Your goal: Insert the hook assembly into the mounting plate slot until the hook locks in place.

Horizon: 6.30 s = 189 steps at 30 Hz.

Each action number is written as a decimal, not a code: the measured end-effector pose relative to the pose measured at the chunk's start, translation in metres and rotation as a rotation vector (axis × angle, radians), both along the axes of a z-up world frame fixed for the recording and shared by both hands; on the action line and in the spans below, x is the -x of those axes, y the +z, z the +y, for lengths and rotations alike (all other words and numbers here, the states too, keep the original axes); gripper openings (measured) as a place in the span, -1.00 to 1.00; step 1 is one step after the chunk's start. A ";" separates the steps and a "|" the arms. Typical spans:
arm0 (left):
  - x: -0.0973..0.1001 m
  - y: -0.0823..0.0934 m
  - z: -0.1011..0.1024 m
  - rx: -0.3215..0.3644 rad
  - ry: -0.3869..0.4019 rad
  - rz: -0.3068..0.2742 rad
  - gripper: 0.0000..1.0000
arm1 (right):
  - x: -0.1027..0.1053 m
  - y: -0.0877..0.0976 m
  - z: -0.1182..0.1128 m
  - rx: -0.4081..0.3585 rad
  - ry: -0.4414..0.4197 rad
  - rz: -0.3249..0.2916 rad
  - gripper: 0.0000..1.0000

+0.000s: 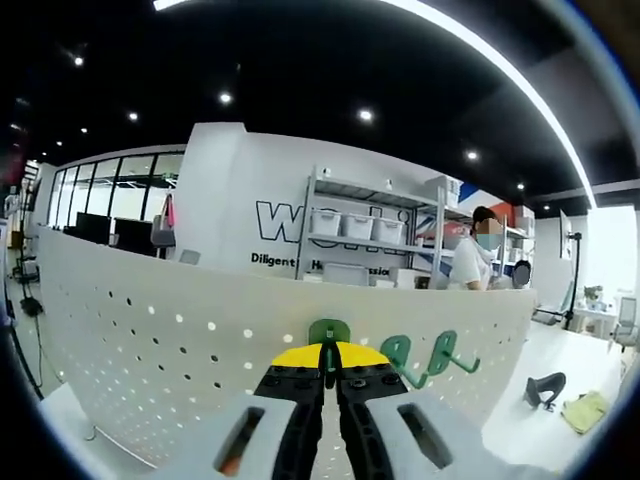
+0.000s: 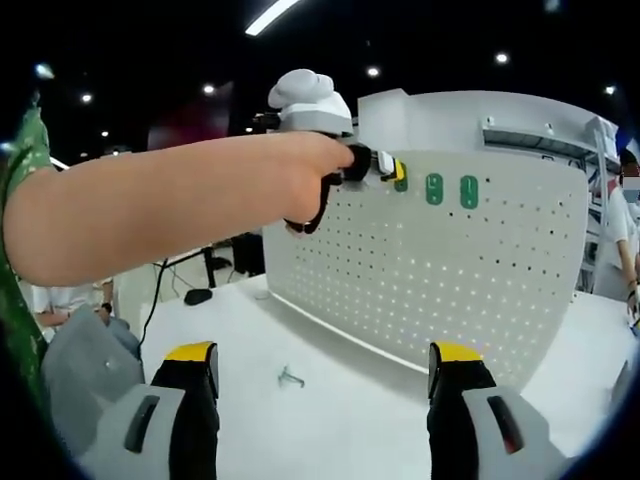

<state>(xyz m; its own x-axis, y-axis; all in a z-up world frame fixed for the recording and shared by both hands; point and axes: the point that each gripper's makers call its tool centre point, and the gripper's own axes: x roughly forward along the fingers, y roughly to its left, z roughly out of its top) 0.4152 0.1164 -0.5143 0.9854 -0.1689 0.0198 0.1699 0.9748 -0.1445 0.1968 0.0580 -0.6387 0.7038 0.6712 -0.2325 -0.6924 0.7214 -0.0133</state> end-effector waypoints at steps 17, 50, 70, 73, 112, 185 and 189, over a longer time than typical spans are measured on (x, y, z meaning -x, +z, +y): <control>-0.002 0.000 0.000 0.003 0.028 -0.010 -0.94 | -0.001 0.000 -0.007 0.015 0.015 0.001 0.75; -0.001 -0.003 -0.002 -0.042 0.036 -0.023 -0.94 | -0.004 0.001 -0.010 0.014 0.022 -0.004 0.74; -0.002 -0.009 -0.002 -0.047 0.041 -0.010 -0.94 | -0.008 -0.002 -0.013 0.021 0.023 -0.002 0.73; -0.002 -0.010 -0.001 -0.047 0.047 -0.011 -0.94 | -0.008 -0.003 -0.012 0.022 0.025 0.002 0.73; -0.004 -0.011 -0.003 -0.027 0.133 0.065 -0.93 | -0.005 -0.012 -0.013 0.023 0.051 0.020 0.72; 0.030 -0.010 -0.004 -0.045 -0.067 0.031 -0.03 | 0.012 0.003 0.003 0.046 0.035 -0.007 0.72; 0.036 -0.008 -0.001 -0.046 -0.100 0.028 0.00 | 0.015 0.004 0.004 0.047 0.029 -0.009 0.72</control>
